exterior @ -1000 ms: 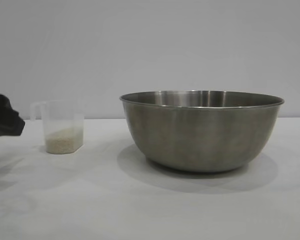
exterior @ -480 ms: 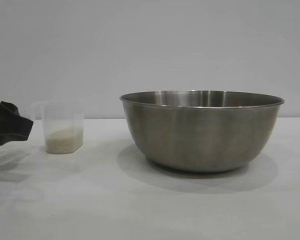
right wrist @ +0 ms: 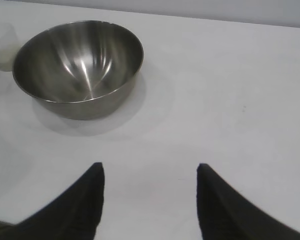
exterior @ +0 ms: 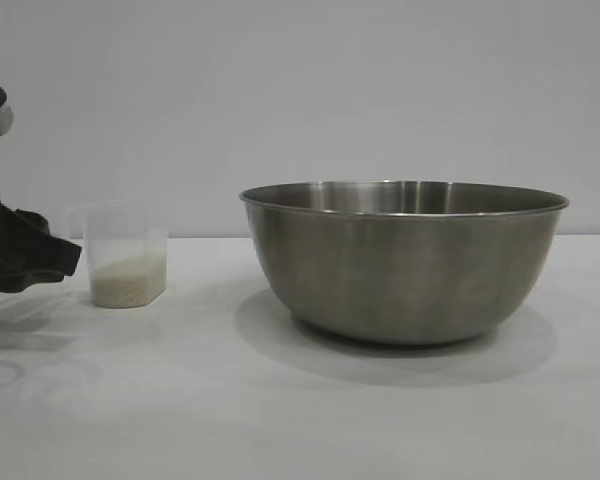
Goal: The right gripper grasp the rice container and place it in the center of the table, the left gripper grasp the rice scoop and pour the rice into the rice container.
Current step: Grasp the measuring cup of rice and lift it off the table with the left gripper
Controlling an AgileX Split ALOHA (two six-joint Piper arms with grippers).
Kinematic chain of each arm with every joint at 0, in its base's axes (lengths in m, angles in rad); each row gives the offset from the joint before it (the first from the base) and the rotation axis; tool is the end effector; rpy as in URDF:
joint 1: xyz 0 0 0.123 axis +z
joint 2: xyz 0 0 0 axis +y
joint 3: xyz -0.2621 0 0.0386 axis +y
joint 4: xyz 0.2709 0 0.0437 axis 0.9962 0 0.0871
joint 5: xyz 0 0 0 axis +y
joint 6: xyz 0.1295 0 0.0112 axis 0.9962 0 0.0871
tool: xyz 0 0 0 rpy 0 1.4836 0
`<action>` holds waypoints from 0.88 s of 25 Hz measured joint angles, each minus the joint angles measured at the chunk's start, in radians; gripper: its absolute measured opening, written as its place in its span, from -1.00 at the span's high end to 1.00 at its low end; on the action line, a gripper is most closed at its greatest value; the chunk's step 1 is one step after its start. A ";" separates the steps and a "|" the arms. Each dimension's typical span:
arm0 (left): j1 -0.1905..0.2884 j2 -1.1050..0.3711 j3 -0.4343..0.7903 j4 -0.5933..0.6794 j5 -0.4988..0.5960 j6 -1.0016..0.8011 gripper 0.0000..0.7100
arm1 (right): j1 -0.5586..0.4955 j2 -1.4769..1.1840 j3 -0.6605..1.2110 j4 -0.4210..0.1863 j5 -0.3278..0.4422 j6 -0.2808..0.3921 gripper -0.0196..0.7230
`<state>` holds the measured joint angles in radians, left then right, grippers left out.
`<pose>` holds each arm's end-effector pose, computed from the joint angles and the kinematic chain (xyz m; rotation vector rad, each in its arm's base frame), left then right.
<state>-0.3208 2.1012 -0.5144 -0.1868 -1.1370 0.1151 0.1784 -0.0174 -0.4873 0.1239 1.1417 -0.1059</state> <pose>0.3150 -0.0816 0.0116 0.2320 1.9207 -0.0257 0.0599 0.0257 0.2590 -0.3124 2.0967 0.1931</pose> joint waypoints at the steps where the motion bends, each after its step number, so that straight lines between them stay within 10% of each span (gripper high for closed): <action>1: 0.000 0.005 -0.008 0.000 -0.002 0.000 0.03 | 0.000 0.000 0.000 0.000 0.000 0.000 -0.10; 22: 0.000 0.053 -0.101 -0.004 -0.002 -0.001 0.03 | 0.000 0.000 0.000 0.000 0.000 0.000 -0.10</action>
<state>-0.3208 2.1546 -0.6155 -0.1904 -1.1386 0.1144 0.1784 -0.0174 -0.4873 0.1239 1.1417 -0.1059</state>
